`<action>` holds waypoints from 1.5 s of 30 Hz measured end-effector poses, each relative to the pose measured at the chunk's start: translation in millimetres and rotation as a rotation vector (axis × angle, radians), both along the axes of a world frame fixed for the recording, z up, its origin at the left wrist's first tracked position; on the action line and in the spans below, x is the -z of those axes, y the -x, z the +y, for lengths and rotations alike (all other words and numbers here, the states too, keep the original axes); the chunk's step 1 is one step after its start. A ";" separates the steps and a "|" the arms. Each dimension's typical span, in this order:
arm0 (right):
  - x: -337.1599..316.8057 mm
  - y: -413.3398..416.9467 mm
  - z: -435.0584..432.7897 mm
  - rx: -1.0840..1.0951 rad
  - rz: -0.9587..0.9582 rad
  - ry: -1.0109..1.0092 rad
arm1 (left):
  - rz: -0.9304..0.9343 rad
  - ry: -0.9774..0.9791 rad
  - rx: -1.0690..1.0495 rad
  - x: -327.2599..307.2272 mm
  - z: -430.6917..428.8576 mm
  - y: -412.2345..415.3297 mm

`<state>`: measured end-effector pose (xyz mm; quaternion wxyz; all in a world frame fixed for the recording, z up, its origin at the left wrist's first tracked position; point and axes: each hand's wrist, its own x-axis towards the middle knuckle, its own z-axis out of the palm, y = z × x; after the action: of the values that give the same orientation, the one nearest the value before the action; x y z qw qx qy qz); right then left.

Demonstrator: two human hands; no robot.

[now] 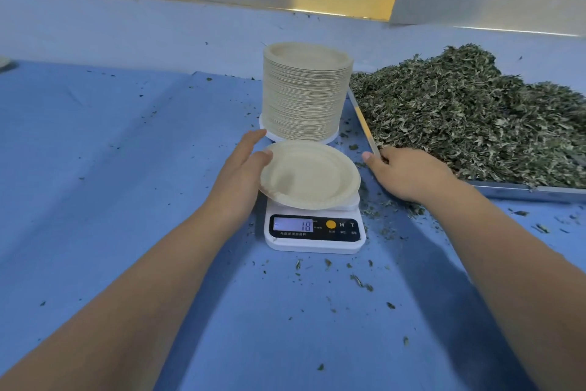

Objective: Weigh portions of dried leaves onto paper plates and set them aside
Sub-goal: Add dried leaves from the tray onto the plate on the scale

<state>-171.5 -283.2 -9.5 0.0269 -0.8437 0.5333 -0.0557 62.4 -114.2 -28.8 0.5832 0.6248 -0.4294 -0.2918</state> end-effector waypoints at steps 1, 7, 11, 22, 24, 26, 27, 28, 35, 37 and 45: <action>2.0 -0.1 0.8 0.001 -0.028 0.042 | 0.049 -0.015 -0.001 1.0 -1.3 1.7; -11.9 0.6 -12.3 0.030 -0.236 0.041 | 0.151 0.003 -0.022 3.4 -2.4 5.4; -30.2 -11.3 -12.0 0.022 -0.380 0.180 | 0.176 -0.005 -0.024 5.4 -5.3 7.0; -33.8 -88.4 75.2 -0.436 -0.417 -0.078 | 0.234 0.013 0.019 5.8 -3.8 3.9; -30.2 -87.8 77.3 -0.467 -0.291 -0.084 | 0.251 0.021 0.025 6.1 -3.8 3.7; -35.2 -79.6 72.6 -0.471 -0.360 -0.119 | 0.240 0.024 0.015 6.6 -4.3 4.3; -38.8 -73.8 67.5 -0.463 -0.452 -0.168 | 0.225 0.021 0.010 7.0 -5.0 4.6; -41.5 -67.9 60.1 -0.447 -0.532 -0.188 | 0.214 0.018 0.006 7.9 -6.0 4.6; -18.2 -25.5 -35.4 -0.059 -0.362 0.123 | 0.215 0.009 -0.065 10.2 -11.4 4.5; -10.1 -25.5 -54.3 -0.016 -0.257 0.039 | 0.223 0.010 -0.065 12.0 -12.2 2.5; -15.4 -30.2 -69.4 -0.024 0.073 -0.174 | 0.195 -0.028 -0.046 15.2 -13.8 -0.9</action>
<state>-141.2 -352.6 5.9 0.0814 -0.8458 0.5267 0.0221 63.3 -128.0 -44.0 0.6198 0.6113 -0.3521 -0.3438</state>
